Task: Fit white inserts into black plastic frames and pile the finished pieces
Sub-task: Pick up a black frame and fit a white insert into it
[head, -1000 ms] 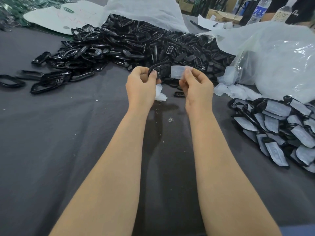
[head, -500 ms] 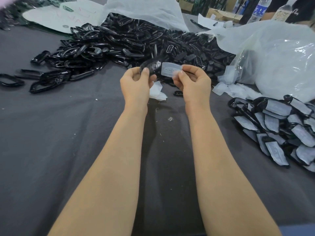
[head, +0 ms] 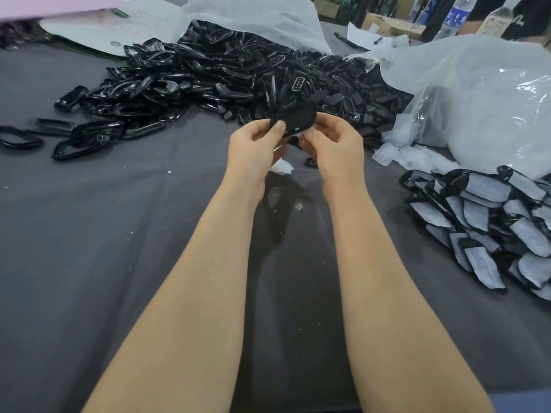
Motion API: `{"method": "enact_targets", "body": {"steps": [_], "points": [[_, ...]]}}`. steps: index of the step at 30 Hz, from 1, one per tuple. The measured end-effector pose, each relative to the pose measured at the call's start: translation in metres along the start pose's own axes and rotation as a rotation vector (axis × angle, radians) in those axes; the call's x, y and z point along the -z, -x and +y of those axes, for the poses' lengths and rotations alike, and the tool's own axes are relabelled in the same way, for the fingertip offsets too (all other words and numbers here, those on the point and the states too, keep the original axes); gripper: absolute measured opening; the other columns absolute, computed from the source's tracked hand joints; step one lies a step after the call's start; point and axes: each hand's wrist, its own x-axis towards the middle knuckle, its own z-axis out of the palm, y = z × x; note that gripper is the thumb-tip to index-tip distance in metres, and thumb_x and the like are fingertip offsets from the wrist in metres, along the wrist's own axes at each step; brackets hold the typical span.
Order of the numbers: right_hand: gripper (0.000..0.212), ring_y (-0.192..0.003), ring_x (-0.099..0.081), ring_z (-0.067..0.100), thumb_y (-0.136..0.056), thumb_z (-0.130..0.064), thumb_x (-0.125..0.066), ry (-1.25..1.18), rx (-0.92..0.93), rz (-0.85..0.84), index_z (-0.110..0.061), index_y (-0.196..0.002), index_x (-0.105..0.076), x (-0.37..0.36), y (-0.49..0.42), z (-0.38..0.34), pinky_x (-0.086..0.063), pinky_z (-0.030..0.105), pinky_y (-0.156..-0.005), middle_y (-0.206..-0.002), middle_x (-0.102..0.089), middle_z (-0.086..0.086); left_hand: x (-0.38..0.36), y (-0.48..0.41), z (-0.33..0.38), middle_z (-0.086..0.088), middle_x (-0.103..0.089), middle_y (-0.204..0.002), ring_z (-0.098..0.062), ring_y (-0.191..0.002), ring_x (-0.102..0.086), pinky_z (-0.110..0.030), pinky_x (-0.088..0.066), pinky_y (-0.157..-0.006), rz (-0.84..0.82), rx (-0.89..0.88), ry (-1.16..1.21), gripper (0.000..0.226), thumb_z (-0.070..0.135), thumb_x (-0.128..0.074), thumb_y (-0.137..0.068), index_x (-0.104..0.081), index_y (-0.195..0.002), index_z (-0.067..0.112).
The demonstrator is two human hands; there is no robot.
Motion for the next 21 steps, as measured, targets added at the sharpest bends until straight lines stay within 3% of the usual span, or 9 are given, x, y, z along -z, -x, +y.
{"method": "enact_targets", "body": {"steps": [6, 9, 15, 21], "points": [[0.016, -0.057, -0.055, 0.006, -0.089, 0.004, -0.058, -0.273, -0.205, -0.077, -0.009, -0.081, -0.061, 0.0014, -0.0014, 0.0000, -0.050, 0.016, -0.059, -0.063, -0.061, -0.001, 0.0031, 0.0002, 0.0016, -0.001, -0.069, -0.082, -0.008, -0.076, -0.064, -0.019, -0.054, -0.078, -0.068, 0.033, 0.139, 0.011, 0.007, -0.056, -0.096, -0.065, -0.090, 0.008], [0.017, -0.061, -0.059, 0.008, -0.092, 0.005, -0.054, -0.362, -0.271, -0.125, -0.006, -0.080, -0.058, 0.0010, -0.0006, -0.0006, -0.052, 0.017, -0.061, -0.068, -0.061, 0.004, 0.0044, 0.0007, 0.0036, -0.004, -0.068, -0.082, -0.011, -0.075, -0.065, -0.020, -0.055, -0.080, -0.098, 0.071, 0.257, 0.014, 0.006, -0.055, -0.096, -0.064, -0.086, 0.007], [0.020, -0.059, -0.055, 0.007, -0.090, 0.011, -0.052, -0.433, -0.239, -0.103, -0.006, -0.080, -0.055, -0.0005, 0.0009, -0.0044, -0.050, 0.015, -0.060, -0.070, -0.057, 0.003, 0.0010, 0.0000, 0.0028, -0.006, -0.067, -0.085, -0.011, -0.075, -0.064, -0.017, -0.055, -0.075, -0.084, 0.106, 0.301, 0.010, 0.006, -0.055, -0.096, -0.064, -0.090, 0.005], [0.024, -0.069, -0.049, 0.009, -0.087, 0.011, -0.056, -0.239, -0.091, 0.027, -0.012, -0.083, -0.051, -0.0047, 0.0021, -0.0021, -0.045, 0.020, -0.067, -0.074, -0.051, 0.001, -0.0001, 0.0005, 0.0019, 0.000, -0.068, -0.073, -0.007, -0.069, -0.063, -0.016, -0.055, -0.071, -0.044, 0.113, 0.295, 0.013, 0.006, -0.057, -0.095, -0.064, -0.084, 0.008]]}}
